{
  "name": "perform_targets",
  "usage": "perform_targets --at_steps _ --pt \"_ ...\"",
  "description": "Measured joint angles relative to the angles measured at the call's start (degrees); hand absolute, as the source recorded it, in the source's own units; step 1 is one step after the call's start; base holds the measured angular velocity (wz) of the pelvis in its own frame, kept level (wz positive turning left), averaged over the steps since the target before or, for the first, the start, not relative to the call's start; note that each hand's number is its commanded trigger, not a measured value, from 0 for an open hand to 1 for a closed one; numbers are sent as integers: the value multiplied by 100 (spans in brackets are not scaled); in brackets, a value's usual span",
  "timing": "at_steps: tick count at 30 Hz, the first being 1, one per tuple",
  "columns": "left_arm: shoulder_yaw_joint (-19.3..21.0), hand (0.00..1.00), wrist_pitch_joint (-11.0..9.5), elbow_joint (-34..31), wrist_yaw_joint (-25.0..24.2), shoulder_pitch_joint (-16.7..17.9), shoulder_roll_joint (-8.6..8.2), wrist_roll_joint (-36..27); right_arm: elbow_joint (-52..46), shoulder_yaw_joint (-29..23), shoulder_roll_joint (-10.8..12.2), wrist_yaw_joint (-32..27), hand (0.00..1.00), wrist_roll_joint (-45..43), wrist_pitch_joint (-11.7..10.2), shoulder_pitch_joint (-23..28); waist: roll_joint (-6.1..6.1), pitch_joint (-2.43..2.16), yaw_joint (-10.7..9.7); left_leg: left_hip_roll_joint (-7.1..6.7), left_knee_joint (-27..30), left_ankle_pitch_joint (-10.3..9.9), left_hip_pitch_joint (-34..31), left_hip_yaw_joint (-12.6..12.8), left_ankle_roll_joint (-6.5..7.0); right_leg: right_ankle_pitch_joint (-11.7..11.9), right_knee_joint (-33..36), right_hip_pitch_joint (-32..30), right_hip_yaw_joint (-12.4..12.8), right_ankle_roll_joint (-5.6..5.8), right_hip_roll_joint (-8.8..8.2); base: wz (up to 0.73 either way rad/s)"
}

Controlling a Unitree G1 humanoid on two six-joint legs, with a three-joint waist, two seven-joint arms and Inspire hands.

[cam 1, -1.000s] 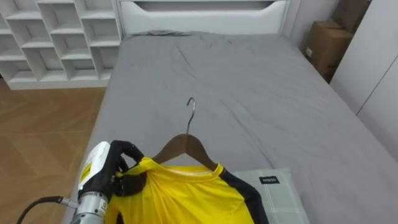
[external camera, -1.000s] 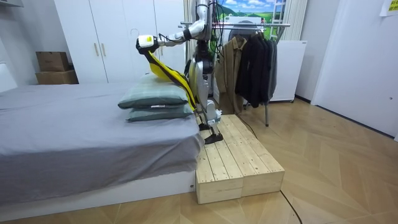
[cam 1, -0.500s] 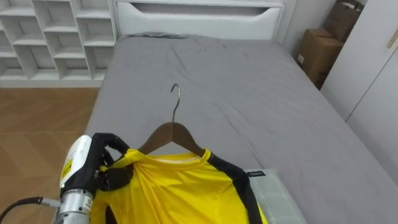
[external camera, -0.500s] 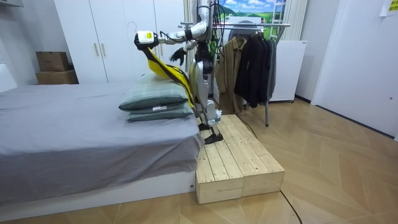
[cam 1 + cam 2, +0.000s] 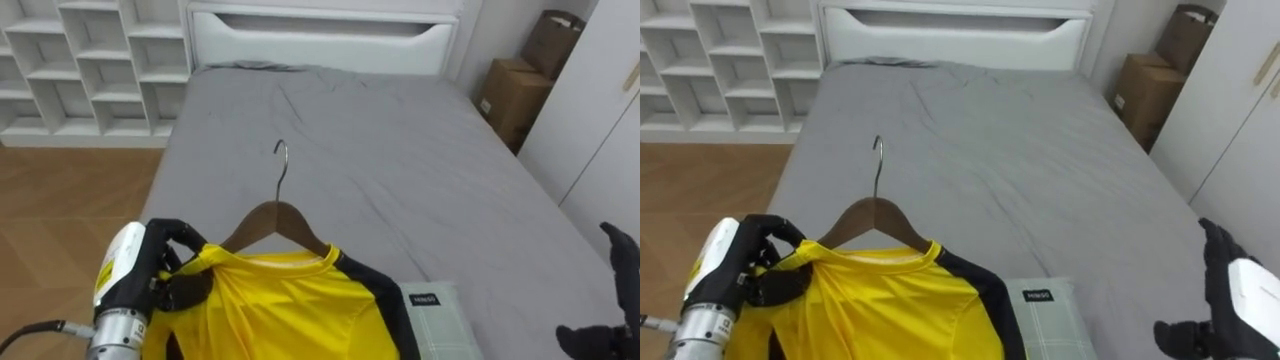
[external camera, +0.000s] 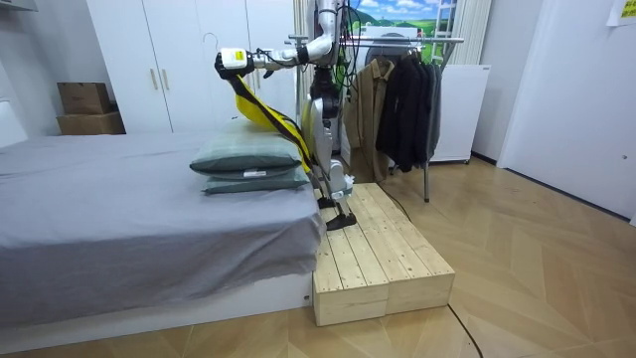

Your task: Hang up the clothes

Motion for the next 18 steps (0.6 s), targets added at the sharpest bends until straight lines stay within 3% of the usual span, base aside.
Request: perform_targets --at_steps 4,18 --pt "-3 100 14 -251 -179 1 0 138 -320 147 -198 232 0 126 18 -435 0 1 33 2 -4 0 1 -16 0 3 8 2 0 0 1 0" --pt "20 100 14 -432 -268 -2 -15 359 -413 595 -226 727 0 160 17 -1182 3 3 284 6 -5 1 -77 -131 -1 6 -23 -28 -92 0 -5 4"
